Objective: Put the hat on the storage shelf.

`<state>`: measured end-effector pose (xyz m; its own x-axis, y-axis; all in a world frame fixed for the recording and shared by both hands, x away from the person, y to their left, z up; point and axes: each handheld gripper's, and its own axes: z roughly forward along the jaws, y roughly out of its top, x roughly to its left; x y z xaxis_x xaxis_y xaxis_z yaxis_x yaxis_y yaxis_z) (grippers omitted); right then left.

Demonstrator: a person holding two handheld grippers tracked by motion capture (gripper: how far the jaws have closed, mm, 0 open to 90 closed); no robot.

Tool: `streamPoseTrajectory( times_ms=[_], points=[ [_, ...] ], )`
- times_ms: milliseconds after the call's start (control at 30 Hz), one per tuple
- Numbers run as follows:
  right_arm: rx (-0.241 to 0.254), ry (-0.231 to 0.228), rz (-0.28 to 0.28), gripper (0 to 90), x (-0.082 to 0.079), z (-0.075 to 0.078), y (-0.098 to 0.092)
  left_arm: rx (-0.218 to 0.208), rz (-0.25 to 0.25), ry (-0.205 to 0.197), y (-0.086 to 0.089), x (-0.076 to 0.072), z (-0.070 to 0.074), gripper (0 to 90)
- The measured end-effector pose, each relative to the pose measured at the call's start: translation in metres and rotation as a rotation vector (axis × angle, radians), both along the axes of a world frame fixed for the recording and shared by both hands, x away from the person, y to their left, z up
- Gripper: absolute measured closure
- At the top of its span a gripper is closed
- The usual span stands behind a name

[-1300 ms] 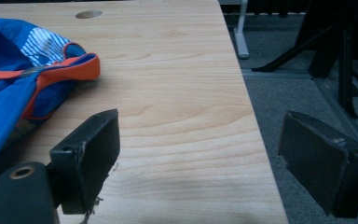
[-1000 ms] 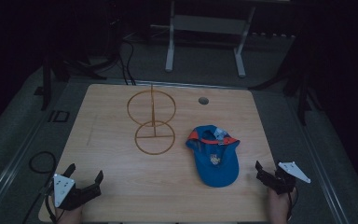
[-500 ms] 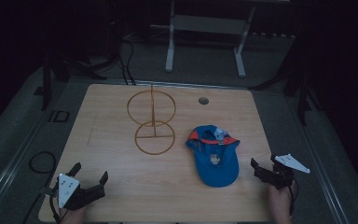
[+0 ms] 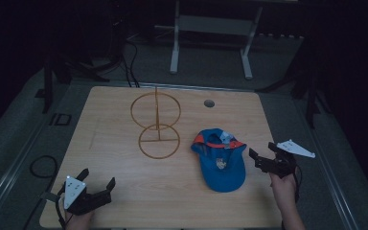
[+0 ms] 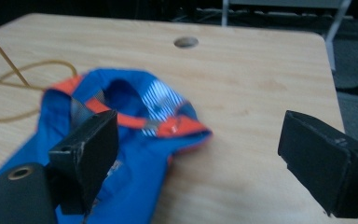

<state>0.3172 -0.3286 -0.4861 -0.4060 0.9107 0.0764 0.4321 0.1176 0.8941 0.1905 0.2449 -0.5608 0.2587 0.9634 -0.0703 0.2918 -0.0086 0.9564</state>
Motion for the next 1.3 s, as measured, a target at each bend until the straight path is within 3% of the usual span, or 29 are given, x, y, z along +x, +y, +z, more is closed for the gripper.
streamPoseTrajectory(
  times_ms=[100,200,267,300,433,567,867,967,1100,1167,1300],
  points=[
    [-0.027,-0.012,0.025,11.2,0.008,0.009,0.01,0.018,-0.025,-0.003,-0.001,-0.001,0.001,1.3],
    [-0.029,-0.016,0.092,13.1,0.016,0.015,0.02,0.038,-0.038,0.003,-0.003,-0.002,0.001,1.3],
    [-0.071,-0.02,0.103,14.3,0.024,0.016,0.029,0.046,-0.044,0.006,-0.004,-0.001,0.001,1.3],
    [-0.07,-0.014,0.115,14.3,0.027,0.016,0.031,0.046,-0.053,0.006,-0.004,-0.001,0.001,1.3],
    [-0.123,-0.001,0.161,24.2,0.042,0.013,0.046,0.05,-0.059,0.003,-0.005,-0.001,0.001,1.3],
    [-0.138,0.016,0.193,30.7,0.055,0.008,0.056,0.042,-0.078,0.003,-0.004,-0.001,0.001,1.3],
    [-0.164,0.065,0.209,39.0,0.078,-0.005,0.07,0.04,-0.091,-0.001,-0.005,-0.002,0.001,1.3],
    [-0.216,0.084,0.205,44.2,0.094,-0.016,0.078,0.047,-0.097,0.001,-0.005,-0.001,0.001,1.3],
    [-0.223,0.102,0.189,44.6,0.1,-0.025,0.081,0.046,-0.094,-0.001,-0.005,-0.002,0.001,1.4],
    [-0.266,0.126,0.167,44.6,0.106,-0.037,0.083,0.036,-0.09,-0.003,-0.004,-0.002,0.001,1.3],
    [-0.281,0.153,0.163,44.9,0.112,-0.046,0.084,0.034,-0.095,0.004,-0.003,-0.001,0.001,1.4]
  ],
)
